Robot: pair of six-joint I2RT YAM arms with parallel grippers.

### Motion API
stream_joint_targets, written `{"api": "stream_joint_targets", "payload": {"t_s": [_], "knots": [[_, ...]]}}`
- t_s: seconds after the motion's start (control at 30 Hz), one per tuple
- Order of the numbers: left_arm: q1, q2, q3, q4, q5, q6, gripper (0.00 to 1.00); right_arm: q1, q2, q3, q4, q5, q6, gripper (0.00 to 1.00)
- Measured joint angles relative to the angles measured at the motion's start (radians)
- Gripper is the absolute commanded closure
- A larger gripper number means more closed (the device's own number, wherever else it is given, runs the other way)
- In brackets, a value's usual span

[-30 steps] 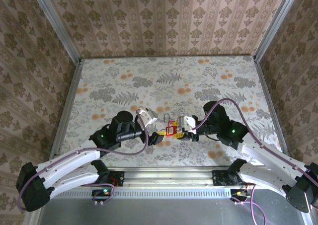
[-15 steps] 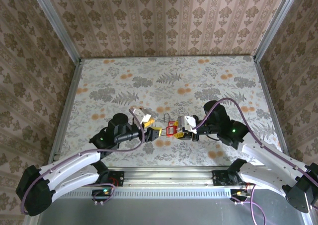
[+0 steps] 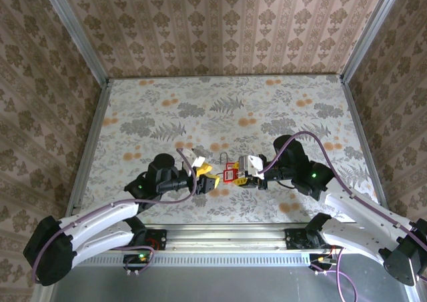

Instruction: Unlock with the key

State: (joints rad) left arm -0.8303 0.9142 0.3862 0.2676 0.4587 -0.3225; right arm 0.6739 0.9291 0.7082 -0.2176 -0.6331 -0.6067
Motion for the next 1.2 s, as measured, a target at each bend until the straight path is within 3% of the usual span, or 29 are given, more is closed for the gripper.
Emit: {"api": "stream_joint_targets", "payload": {"t_s": [0.2,0.47,0.63,0.7,0.77,0.97,1.2], "knots": [[0.001,0.067,0.0,0.01,-0.002,0.0,0.4,0.0,0.002,0.0,-0.027,0.0,0.001,0.9],[0.001,0.099,0.01,-0.024,-0.018,0.015,0.55,-0.003,0.003,0.004,-0.051,0.01,0.0,0.91],[0.032,0.095,0.013,-0.084,-0.06,0.028,0.58,-0.004,0.003,0.023,-0.053,0.011,0.0,0.91],[0.042,0.079,0.013,-0.112,-0.077,0.028,0.55,-0.004,0.002,0.029,-0.052,0.011,0.0,0.91],[0.047,0.05,0.013,-0.121,-0.09,0.027,0.38,-0.004,0.002,0.03,-0.052,0.011,0.0,0.92],[0.047,-0.04,0.013,-0.122,-0.121,0.024,0.18,-0.004,0.005,0.029,-0.04,0.026,0.019,0.92],[0.047,-0.118,0.031,-0.164,-0.18,0.033,0.09,-0.004,0.008,-0.085,0.156,0.177,0.163,0.92]]}}
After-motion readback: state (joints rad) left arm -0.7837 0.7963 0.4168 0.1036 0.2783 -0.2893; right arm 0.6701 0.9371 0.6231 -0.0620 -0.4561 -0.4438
